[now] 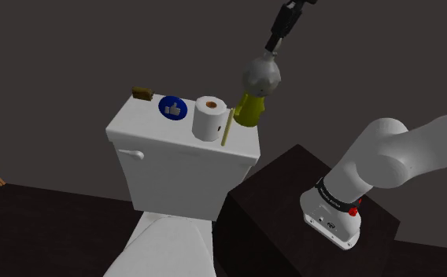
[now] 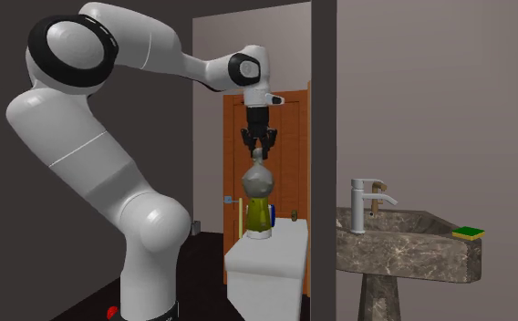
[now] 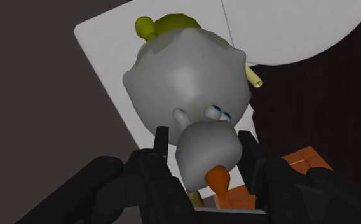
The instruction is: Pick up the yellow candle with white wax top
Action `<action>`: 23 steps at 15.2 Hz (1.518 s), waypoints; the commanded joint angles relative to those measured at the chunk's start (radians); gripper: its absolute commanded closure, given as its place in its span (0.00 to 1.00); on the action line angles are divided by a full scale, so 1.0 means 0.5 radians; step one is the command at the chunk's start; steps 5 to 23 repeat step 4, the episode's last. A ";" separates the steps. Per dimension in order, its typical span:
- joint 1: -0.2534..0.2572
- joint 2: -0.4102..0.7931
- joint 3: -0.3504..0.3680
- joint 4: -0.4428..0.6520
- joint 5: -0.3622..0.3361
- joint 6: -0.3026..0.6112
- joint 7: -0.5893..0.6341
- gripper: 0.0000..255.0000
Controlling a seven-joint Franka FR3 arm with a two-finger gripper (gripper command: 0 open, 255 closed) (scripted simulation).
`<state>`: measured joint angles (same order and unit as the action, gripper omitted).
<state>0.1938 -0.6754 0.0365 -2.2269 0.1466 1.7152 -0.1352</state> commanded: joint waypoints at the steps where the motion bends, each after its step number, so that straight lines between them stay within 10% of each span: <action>1: -0.001 0.017 -0.005 0.070 -0.003 -0.049 0.003 1.00; 23: -0.001 0.027 -0.006 0.108 -0.005 -0.078 0.006 1.00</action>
